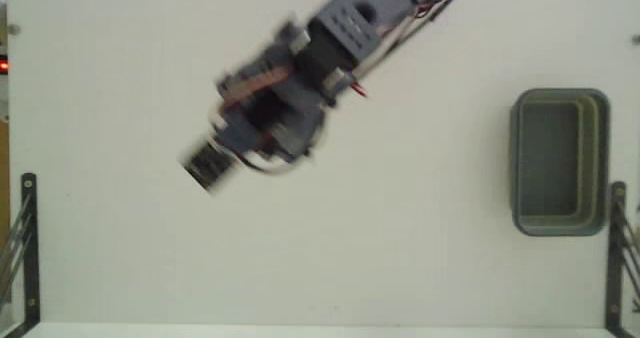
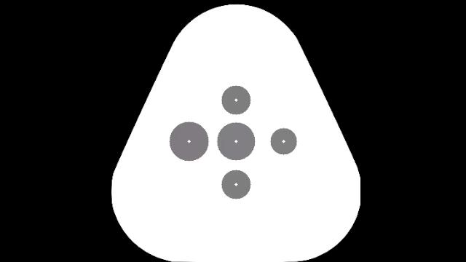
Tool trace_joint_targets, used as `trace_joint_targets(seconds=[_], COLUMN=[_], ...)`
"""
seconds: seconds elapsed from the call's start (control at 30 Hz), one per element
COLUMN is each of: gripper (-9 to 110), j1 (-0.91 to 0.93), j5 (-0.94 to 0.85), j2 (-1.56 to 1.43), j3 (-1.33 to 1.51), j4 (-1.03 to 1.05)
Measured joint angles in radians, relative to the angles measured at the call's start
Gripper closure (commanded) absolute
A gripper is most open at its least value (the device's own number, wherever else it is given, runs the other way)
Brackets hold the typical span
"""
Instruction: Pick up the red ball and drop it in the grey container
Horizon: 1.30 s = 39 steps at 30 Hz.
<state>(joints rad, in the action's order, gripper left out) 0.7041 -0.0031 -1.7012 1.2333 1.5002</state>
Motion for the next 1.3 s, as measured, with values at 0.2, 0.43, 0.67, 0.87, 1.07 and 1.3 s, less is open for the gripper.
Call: trace_joint_targets(seconds=[0.2,0.43,0.67,0.87,1.07,1.3], gripper=[37,37,37,37,37,37], j1=[-0.155,-0.347,-0.546,-0.716,-0.867,-1.046], j5=[0.0,0.0,0.0,0.0,0.0,-0.002], j2=[0.006,0.028,0.044,0.06,0.06,0.078], j3=[-0.009,-0.017,-0.017,-0.025,-0.029,-0.035], j4=[-0.009,-0.009,-0.009,-0.009,-0.038,-0.041])
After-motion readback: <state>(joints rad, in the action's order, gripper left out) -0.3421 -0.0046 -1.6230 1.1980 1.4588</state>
